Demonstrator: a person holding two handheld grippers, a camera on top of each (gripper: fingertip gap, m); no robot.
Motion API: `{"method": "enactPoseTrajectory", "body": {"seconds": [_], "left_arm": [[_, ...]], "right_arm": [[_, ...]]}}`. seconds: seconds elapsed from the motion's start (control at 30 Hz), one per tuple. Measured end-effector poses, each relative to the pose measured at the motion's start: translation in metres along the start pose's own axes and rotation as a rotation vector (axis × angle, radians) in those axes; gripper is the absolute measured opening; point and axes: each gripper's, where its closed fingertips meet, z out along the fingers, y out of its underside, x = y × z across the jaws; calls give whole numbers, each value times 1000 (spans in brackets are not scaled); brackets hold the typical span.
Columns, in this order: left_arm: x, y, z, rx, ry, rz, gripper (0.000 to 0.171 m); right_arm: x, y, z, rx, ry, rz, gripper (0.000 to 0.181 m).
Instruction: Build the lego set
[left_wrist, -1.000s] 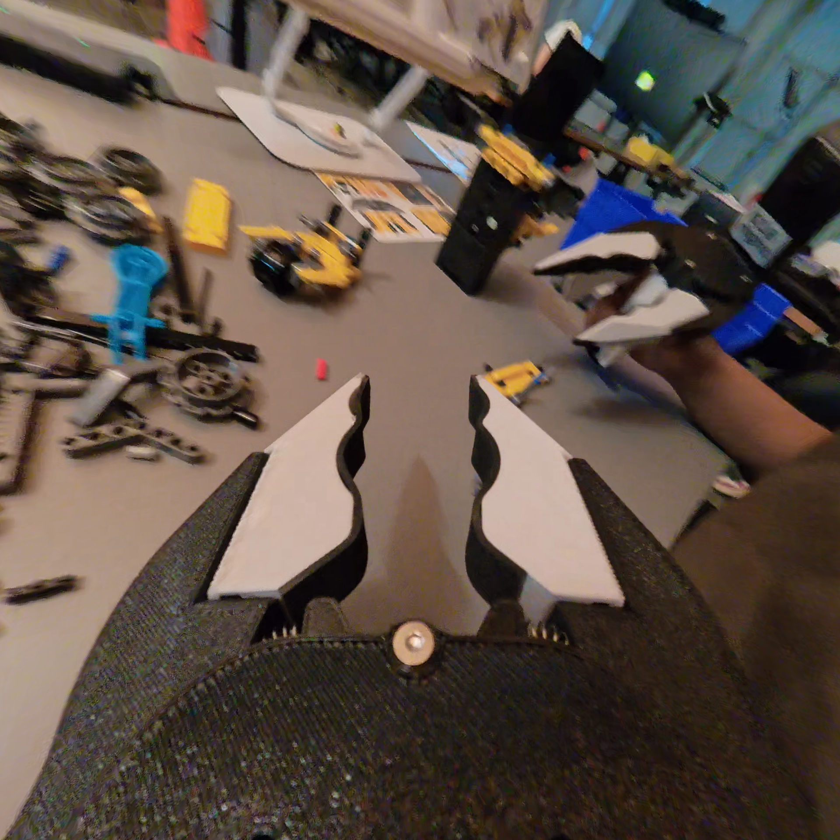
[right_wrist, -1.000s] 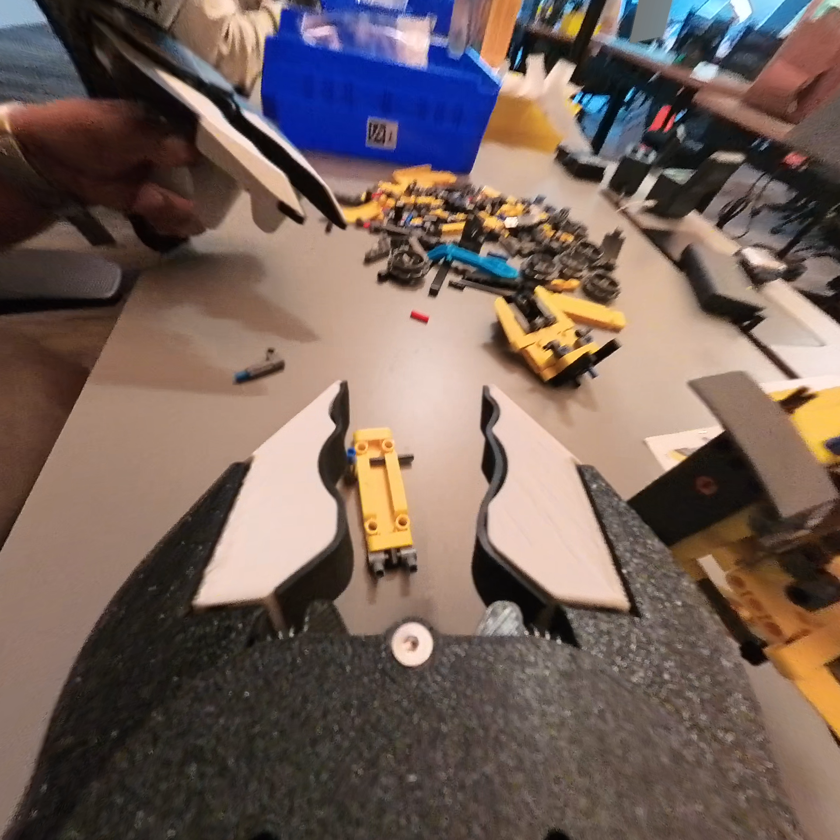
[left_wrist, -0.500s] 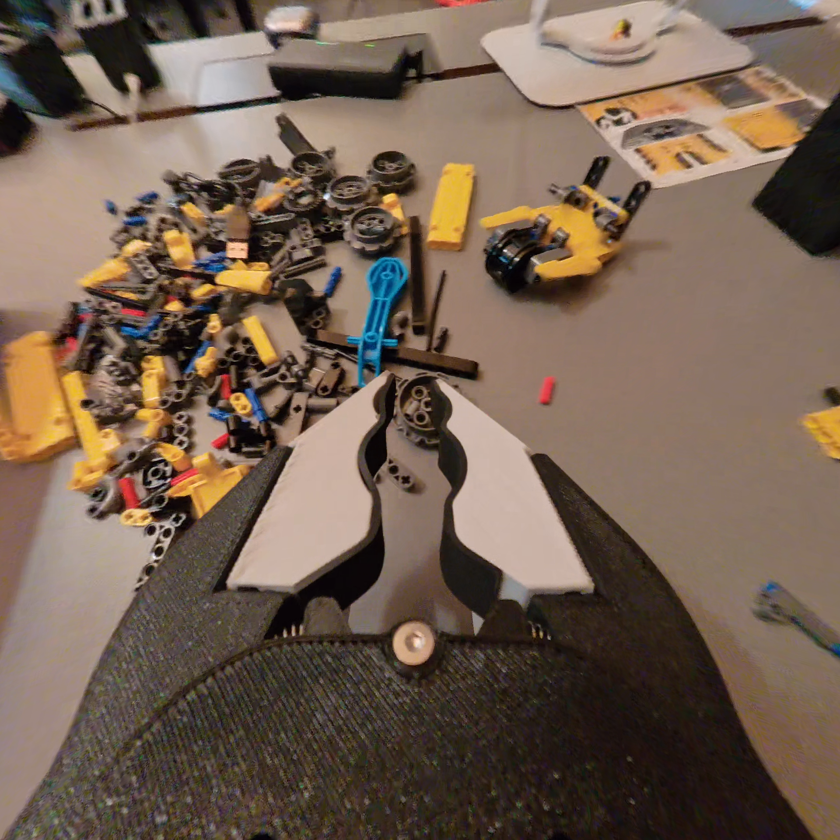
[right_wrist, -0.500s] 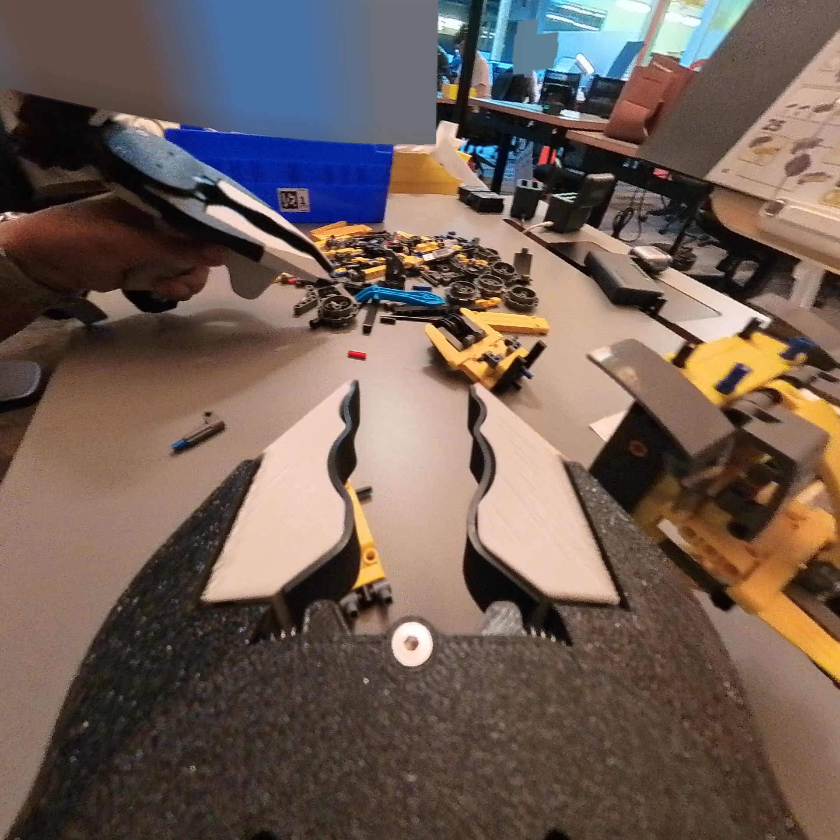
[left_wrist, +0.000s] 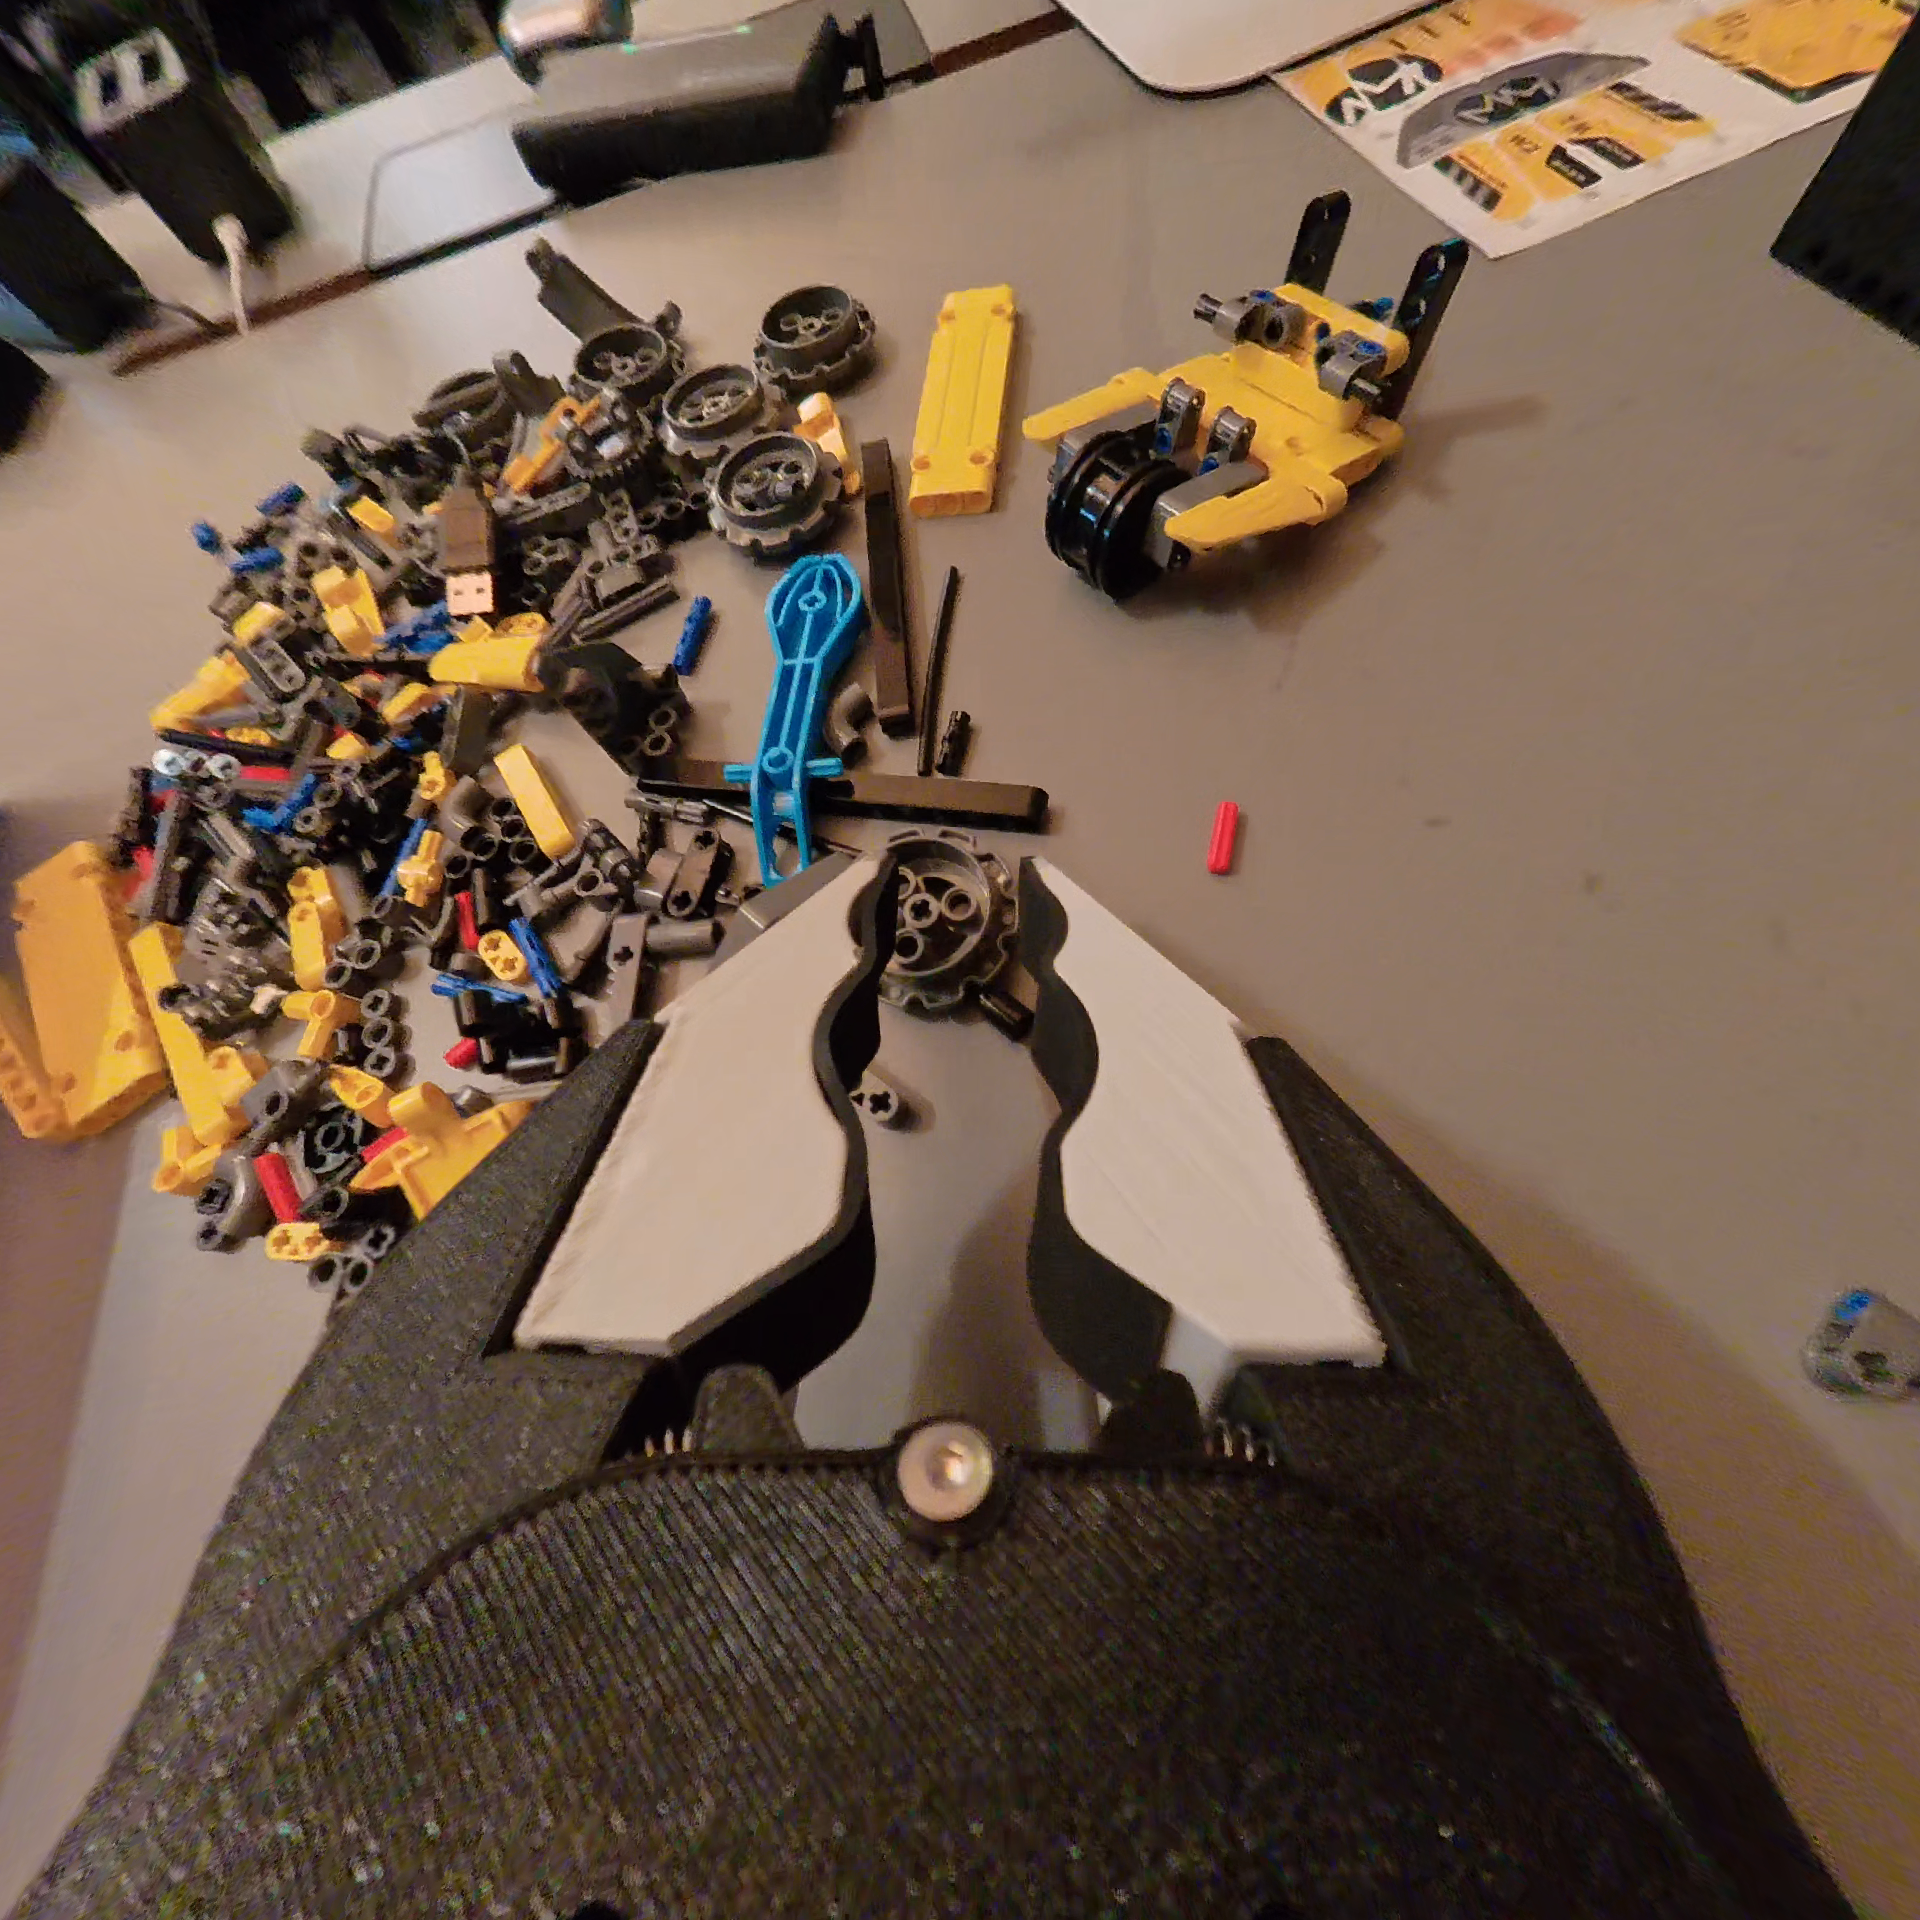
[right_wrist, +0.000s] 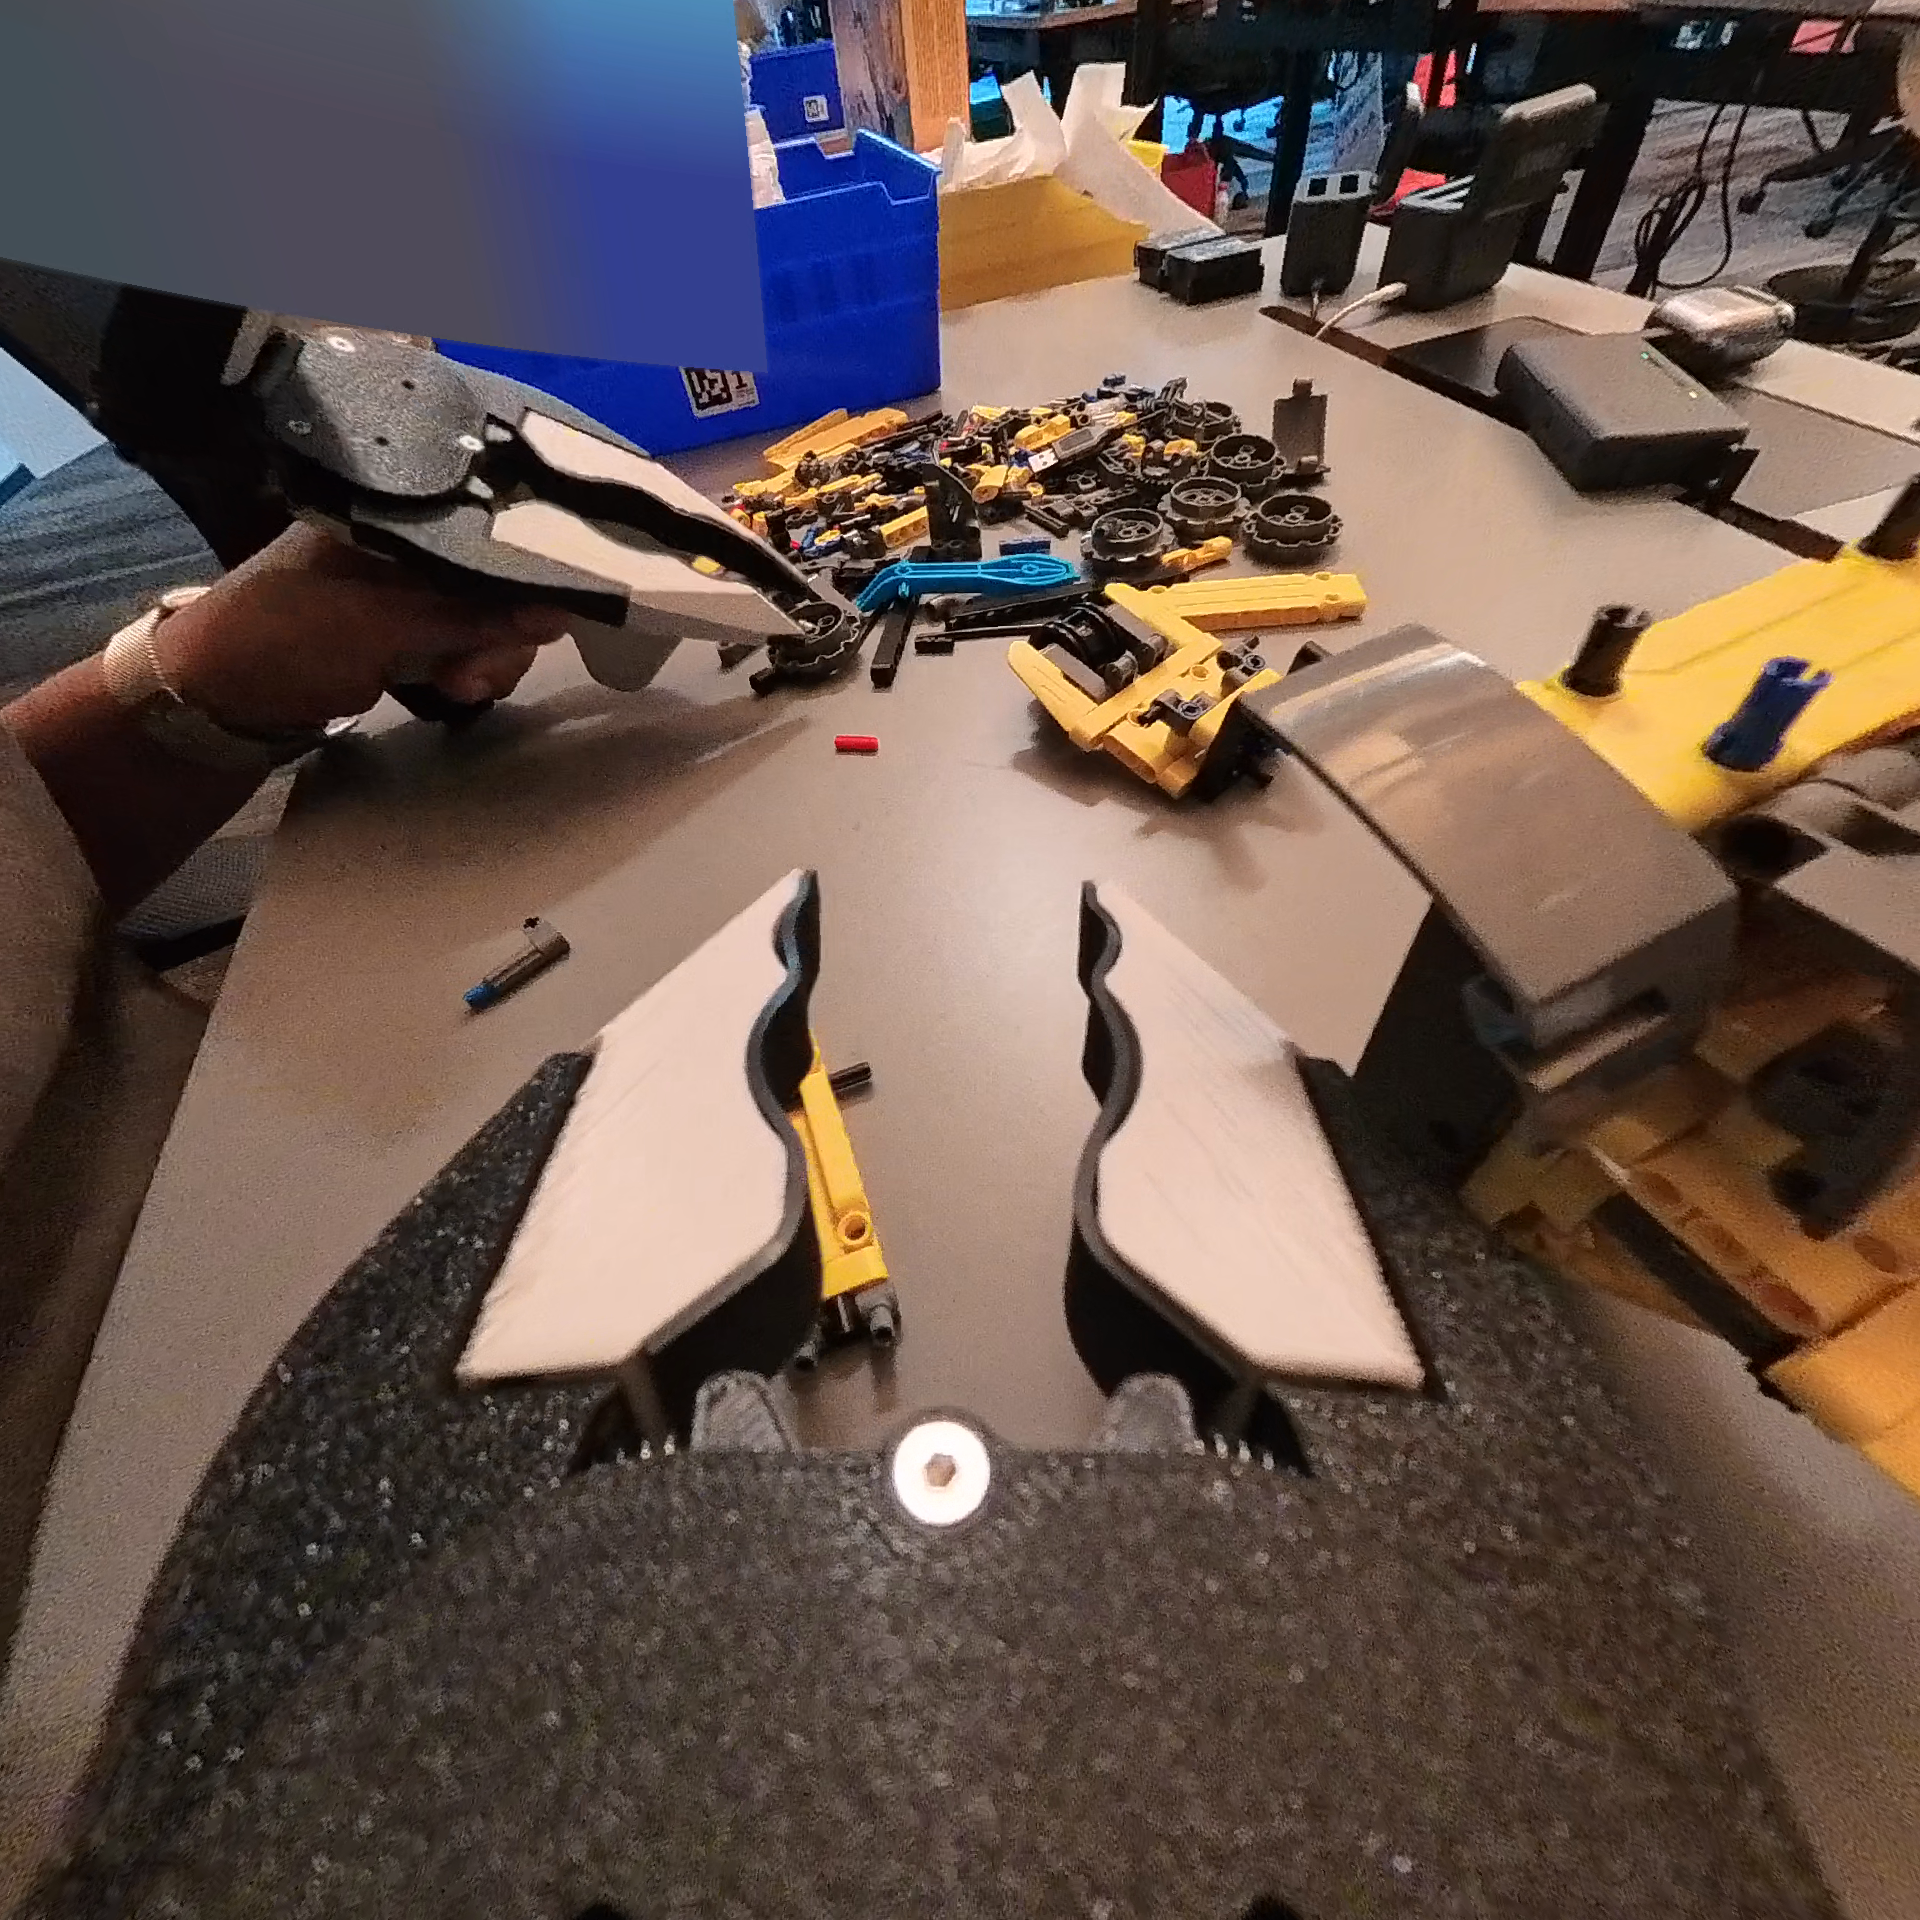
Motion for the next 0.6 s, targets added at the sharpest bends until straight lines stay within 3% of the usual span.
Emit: {"method": "enactPoseTrajectory", "body": {"seconds": [0.2,0.4,0.53,0.6], "left_arm": [[5,3,4,-27,14,38,21],[-3,-8,6,-1,58,-39,26],[-58,-63,12,100,-15,-73,25],[-98,-83,34,93,-23,-103,19]], "right_arm": [[-4,11,9,-84,5,-44,49],[-5,15,13,-115,22,-79,45],[-7,12,10,-93,24,-94,45],[-10,9,7,-68,24,-97,45]]}}
